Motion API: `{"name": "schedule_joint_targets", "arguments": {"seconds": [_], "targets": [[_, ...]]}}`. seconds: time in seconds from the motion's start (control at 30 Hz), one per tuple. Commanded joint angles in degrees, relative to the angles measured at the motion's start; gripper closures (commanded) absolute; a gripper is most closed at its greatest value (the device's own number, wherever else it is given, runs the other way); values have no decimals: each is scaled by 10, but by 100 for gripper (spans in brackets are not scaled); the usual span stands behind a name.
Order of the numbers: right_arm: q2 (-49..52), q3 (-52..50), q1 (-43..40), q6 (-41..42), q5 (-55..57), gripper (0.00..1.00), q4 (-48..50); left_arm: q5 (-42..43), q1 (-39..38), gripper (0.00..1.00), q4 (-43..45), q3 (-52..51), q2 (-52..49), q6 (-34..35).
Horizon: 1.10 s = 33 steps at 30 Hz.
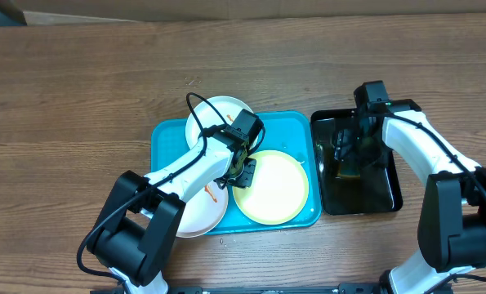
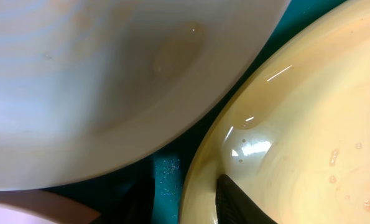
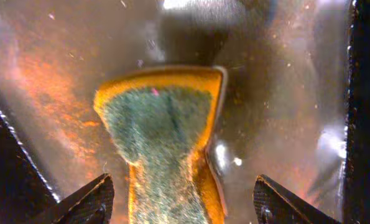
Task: Clean dirty plates on tray and stack at the side
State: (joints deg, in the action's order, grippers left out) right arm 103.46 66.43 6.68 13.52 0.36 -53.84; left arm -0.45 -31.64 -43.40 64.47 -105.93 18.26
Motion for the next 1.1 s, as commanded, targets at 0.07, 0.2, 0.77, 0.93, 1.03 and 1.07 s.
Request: {"name": "schedule_joint_targets", "arguments": {"seconds": [0.07,0.2,0.77,0.93,1.03,1.07], "targets": [[-9,-40,-3,2,0,51,23,5,1,71,4,-5,-16,2],[-9,-44,-5,3,0,96,26,11,1,71,3,-8,-16,2],[-8,-31,-16,2,-3,85,76,15,1,67,2,-10,-16,2],[-8,-28,-34,9,37,78,77,15,1,67,2,-10,-16,2],[-8,-17,-51,13,9,51,70,15,1,67,2,-10,-16,2],[-8,-11,-55,5,-11,48,67,15,1,67,2,-10,-16,2]]}}
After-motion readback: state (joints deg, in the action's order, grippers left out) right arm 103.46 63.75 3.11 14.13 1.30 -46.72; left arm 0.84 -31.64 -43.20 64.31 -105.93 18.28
